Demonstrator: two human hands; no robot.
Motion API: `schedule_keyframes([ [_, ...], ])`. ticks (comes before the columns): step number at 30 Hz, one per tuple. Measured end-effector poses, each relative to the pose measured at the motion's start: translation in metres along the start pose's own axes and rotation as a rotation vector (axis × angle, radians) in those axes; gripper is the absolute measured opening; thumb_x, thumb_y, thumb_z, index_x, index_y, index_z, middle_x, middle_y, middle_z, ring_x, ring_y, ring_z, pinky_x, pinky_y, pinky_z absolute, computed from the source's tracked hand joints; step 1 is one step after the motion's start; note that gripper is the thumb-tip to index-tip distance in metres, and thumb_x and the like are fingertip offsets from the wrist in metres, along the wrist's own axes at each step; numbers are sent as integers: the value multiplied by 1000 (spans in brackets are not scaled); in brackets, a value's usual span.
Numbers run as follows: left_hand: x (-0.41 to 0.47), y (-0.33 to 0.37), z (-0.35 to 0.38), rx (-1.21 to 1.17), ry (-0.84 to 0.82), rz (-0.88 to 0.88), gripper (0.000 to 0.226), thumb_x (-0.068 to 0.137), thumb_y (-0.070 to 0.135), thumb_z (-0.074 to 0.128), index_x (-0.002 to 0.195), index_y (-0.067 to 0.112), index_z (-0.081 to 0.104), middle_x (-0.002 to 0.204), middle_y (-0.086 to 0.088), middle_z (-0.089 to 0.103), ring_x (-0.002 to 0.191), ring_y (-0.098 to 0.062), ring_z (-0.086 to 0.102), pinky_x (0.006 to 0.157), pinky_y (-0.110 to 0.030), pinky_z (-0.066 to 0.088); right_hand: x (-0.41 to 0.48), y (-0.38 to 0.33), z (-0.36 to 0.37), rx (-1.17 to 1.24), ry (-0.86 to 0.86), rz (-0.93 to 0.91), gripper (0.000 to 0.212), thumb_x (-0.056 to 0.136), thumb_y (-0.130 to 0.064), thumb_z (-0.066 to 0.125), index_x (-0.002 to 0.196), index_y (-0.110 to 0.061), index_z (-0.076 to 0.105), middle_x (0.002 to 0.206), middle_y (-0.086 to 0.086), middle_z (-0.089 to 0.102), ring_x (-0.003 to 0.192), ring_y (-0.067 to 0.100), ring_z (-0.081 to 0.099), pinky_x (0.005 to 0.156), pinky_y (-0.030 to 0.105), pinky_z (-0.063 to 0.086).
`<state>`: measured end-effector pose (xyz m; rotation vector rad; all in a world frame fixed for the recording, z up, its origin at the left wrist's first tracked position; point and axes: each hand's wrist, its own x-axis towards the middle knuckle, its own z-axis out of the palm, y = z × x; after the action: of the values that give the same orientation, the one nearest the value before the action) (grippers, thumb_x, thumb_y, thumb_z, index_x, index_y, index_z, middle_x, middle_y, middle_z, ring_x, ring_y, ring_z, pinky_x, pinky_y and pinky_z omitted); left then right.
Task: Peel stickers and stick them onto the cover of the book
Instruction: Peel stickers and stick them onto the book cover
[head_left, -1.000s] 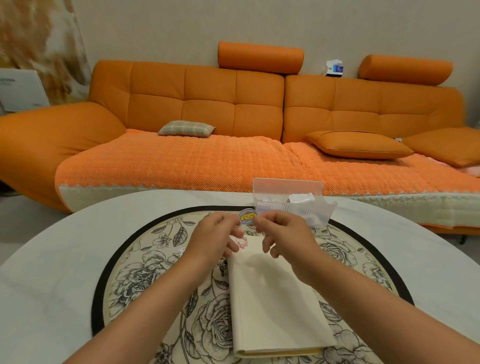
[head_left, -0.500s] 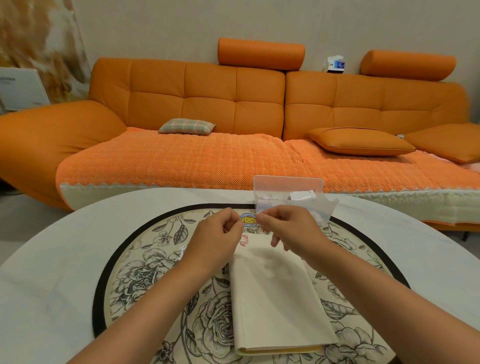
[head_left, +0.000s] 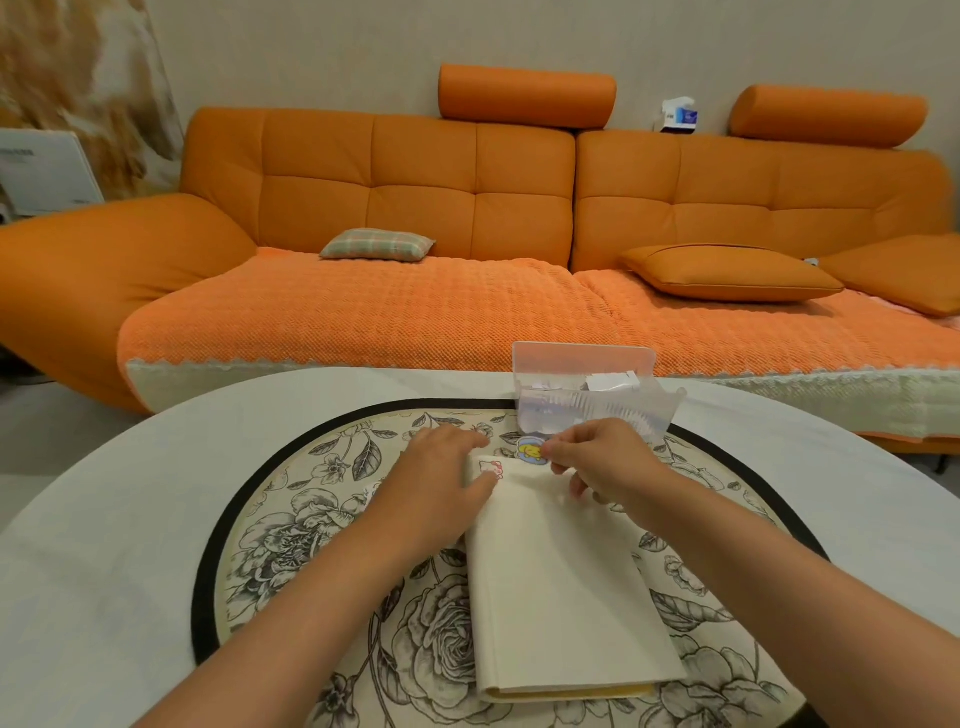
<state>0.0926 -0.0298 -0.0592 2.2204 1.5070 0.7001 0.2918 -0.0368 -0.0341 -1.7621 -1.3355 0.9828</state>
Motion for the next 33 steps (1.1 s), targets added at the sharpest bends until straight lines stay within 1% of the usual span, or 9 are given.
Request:
schedule_keyframes([
  [3, 2, -5, 10, 85, -107, 55, 57, 97, 44, 54, 149, 27, 41, 149, 11, 43, 140, -12, 28, 117, -32, 25, 3, 5, 4, -18, -18, 33, 21, 89, -20, 73, 72, -9, 71, 65, 4, 64, 40, 16, 50, 36, 16, 33],
  [7, 6, -11, 17, 79, -155, 61, 59, 96, 49, 53, 149, 28, 39, 143, 11, 42, 137, -12, 32, 115, -34, 30, 5, 7, 12, -92, -17, 24, 28, 83, -31, 77, 64, -11, 70, 59, 5, 67, 42, 18, 51, 40, 18, 34],
  [12, 8, -13, 19, 89, -139, 76, 58, 94, 50, 54, 147, 29, 41, 139, 11, 43, 134, -11, 34, 112, -32, 31, 9, 9, 15, -155, -6, 25, 31, 85, -30, 75, 60, -13, 67, 46, -3, 59, 38, 14, 46, 37, 13, 30],
  [19, 8, -13, 21, 95, -122, 85, 58, 95, 50, 54, 147, 28, 42, 138, 11, 43, 132, -10, 35, 111, -31, 32, 14, 12, 18, -175, 1, 34, 24, 82, -25, 73, 64, -8, 73, 60, 10, 68, 41, 15, 46, 47, 20, 37],
  [22, 7, -12, 21, 105, -115, 94, 58, 95, 49, 53, 147, 28, 41, 139, 12, 42, 133, -10, 34, 111, -30, 31, 16, 14, 20, -230, 23, 22, 25, 81, -26, 73, 64, -8, 73, 55, 4, 65, 39, 12, 45, 50, 23, 39],
  [26, 5, -10, 20, 197, -38, 194, 57, 95, 46, 55, 147, 29, 41, 148, 13, 34, 140, -9, 23, 116, -32, 23, 17, 16, 25, -341, 60, -13, 27, 77, -32, 73, 63, -9, 74, 53, 0, 68, 50, 14, 55, 56, 29, 48],
  [29, 4, -7, 19, 224, -28, 312, 39, 96, 36, 55, 133, 26, 59, 140, 13, 45, 135, -8, 30, 116, -33, 25, 17, 16, 28, -448, 90, -65, 28, 74, -38, 76, 60, -14, 71, 50, -4, 65, 56, 11, 60, 57, 31, 51],
  [31, 5, -5, 19, 234, -68, 327, 34, 98, 34, 51, 128, 25, 63, 131, 15, 53, 129, -6, 36, 113, -33, 30, 13, 15, 28, -514, 120, -93, 27, 75, -43, 76, 61, -20, 69, 58, -8, 67, 66, 10, 63, 59, 28, 48],
  [33, 5, -6, 19, 248, -102, 327, 34, 99, 34, 48, 129, 25, 62, 128, 16, 55, 126, -6, 38, 110, -32, 34, 7, 15, 28, -629, 173, -150, 24, 78, -50, 73, 75, -27, 70, 78, -11, 70, 82, 12, 65, 65, 27, 48],
])
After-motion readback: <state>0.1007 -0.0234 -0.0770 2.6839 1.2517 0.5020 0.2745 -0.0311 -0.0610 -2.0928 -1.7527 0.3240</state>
